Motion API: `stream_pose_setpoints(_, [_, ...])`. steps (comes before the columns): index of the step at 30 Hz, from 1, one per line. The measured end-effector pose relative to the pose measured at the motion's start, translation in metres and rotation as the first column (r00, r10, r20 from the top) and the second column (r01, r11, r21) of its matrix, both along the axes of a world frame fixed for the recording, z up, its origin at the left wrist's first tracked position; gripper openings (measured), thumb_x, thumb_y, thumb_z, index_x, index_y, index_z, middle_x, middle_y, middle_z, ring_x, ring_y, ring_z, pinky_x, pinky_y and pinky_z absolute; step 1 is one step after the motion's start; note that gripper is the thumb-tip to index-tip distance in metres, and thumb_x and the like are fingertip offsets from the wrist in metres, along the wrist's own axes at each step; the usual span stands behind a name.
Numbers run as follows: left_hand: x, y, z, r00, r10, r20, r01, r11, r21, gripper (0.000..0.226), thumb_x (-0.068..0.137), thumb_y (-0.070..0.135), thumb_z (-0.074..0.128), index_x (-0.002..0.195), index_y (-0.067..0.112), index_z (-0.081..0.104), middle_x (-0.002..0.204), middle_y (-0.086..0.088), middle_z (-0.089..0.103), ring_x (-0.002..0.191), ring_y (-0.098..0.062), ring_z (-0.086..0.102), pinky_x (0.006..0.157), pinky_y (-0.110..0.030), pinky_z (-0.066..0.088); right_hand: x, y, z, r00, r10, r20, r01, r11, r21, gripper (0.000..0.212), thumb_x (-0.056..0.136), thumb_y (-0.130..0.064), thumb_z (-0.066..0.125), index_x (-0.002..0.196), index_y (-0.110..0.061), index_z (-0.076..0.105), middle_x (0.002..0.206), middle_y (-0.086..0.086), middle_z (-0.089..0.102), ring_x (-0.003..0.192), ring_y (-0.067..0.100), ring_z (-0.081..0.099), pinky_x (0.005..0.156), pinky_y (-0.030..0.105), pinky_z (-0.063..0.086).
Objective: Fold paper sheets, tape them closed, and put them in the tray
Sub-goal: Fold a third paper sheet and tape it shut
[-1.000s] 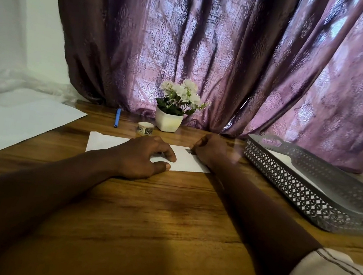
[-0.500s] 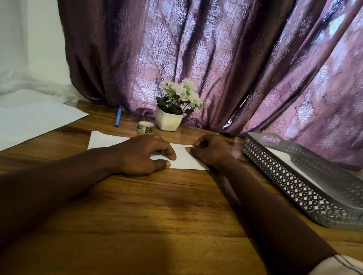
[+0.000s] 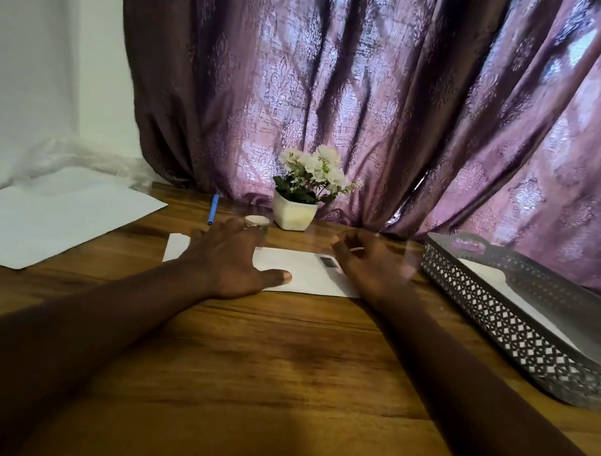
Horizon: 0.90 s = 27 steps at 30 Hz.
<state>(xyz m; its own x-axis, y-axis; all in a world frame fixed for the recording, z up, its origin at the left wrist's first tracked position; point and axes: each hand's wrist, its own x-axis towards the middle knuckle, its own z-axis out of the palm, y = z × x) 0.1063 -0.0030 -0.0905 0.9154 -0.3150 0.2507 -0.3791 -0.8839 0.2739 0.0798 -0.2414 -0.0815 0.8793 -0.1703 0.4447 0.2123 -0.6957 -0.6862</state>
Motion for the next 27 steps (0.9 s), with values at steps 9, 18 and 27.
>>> stream_pose_setpoints(9, [-0.005, 0.011, 0.004, 0.989, -0.148, 0.013, 0.149, 0.985, -0.084, 0.102, 0.064, 0.091, 0.06, 0.15, 0.045, 0.032, 0.162, 0.002, 0.035, 0.145, -0.024, 0.036, 0.114, -0.052, 0.036, -0.007, 0.019, -0.003, 0.987, 0.12, -0.111, -0.156, 0.894, -0.42, 0.083, 0.081, -0.079, 0.056, 0.147, -0.03, 0.051, 0.147, -0.004, 0.057, 0.132, 0.017, 0.055, 0.108, 0.035, 0.045])
stream_pose_setpoints(18, [-0.027, 0.01, 0.008, 0.845, -0.318, 0.43, 0.285, 0.948, 0.141, 0.081, 0.081, 0.08, 0.052, 0.149, 0.036, 0.04, 0.147, 0.004, 0.045, 0.137, -0.022, 0.041, 0.113, -0.046, 0.026, -0.039, 0.017, 0.002, 0.999, 0.037, 0.011, -0.029, 0.911, -0.411, 0.039, 0.093, -0.049, 0.066, 0.121, -0.022, 0.066, 0.111, -0.006, 0.067, 0.104, 0.015, 0.062, 0.082, 0.029, 0.044])
stream_pose_setpoints(27, [-0.076, -0.068, 0.006, 0.565, -0.606, 0.559, 0.573, 0.776, 0.262, 0.077, 0.089, 0.077, 0.044, 0.15, 0.031, 0.043, 0.16, -0.001, 0.038, 0.146, -0.024, 0.035, 0.117, -0.054, 0.03, -0.148, -0.066, 0.046, 0.797, -0.367, 0.48, 0.523, 0.818, -0.242, 0.022, 0.098, -0.037, 0.06, 0.111, -0.02, 0.065, 0.09, 0.002, 0.071, 0.078, 0.024, 0.065, 0.065, 0.033, 0.046])
